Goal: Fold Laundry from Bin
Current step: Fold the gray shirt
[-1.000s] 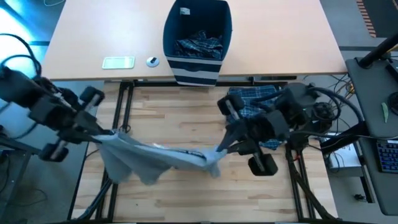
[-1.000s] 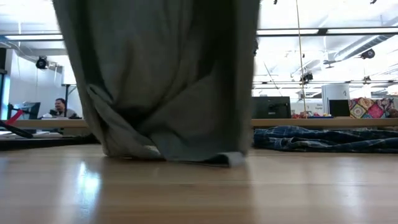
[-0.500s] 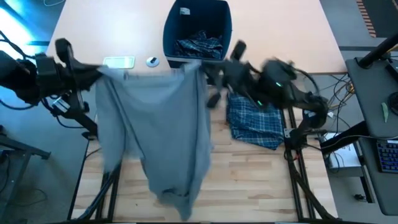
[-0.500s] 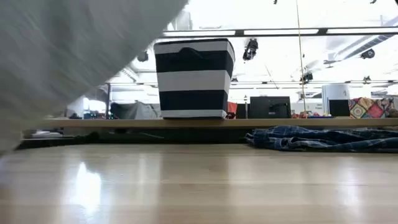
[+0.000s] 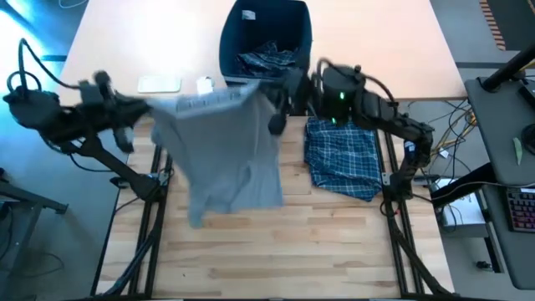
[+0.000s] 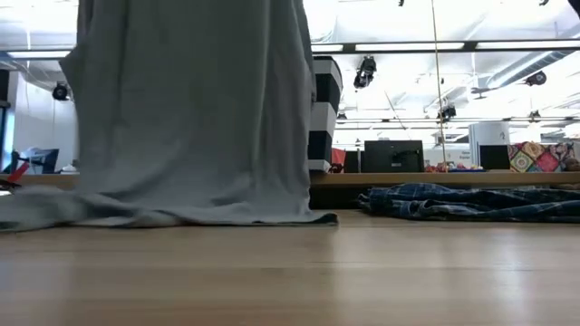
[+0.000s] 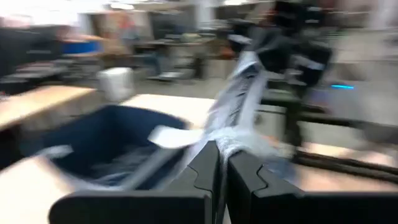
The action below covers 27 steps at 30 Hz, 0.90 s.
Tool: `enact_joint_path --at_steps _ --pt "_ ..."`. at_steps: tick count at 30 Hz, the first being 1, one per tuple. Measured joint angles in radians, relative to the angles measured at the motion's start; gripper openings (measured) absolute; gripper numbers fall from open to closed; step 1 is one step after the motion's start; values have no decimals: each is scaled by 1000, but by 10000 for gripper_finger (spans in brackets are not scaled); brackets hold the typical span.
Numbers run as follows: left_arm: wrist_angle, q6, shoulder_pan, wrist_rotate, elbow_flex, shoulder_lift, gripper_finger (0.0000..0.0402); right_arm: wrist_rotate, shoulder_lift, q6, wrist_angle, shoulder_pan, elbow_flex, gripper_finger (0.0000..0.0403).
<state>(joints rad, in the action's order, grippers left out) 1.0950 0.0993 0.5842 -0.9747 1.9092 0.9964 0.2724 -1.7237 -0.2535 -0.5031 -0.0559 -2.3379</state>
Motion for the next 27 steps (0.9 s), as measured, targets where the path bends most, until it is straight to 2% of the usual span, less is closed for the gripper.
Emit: enact_joint_path --at_steps 3,5,10,13,15,17,19,21,24,26,27 --pt "-78 -12 0 211 -29 19 0 -69 12 -18 -24 98 0 9" --pt "-148 -26 1 379 -32 48 0 -151 21 -33 -21 174 -9 9" --pt "-334 -113 20 784 13 131 0 -344 34 -111 157 362 -17 8" --pt "-393 -190 39 923 112 190 0 -358 40 -216 292 447 -18 9" --pt "-405 -236 53 965 204 232 0 -352 43 -272 361 482 -18 8" --pt "-383 -276 58 955 307 271 0 -324 48 -306 411 495 -18 8" --pt "-318 -317 58 875 404 300 0 -236 56 -331 426 491 -18 8" --pt "-261 -345 57 699 449 316 0 -96 62 -360 420 472 -18 9" --pt "-202 -370 30 355 389 284 0 115 68 -388 374 412 -19 8" --pt "-149 -340 -21 200 352 276 0 235 69 -385 319 352 -19 8" --pt "-124 -321 -59 161 335 271 0 282 68 -375 281 316 -19 8"
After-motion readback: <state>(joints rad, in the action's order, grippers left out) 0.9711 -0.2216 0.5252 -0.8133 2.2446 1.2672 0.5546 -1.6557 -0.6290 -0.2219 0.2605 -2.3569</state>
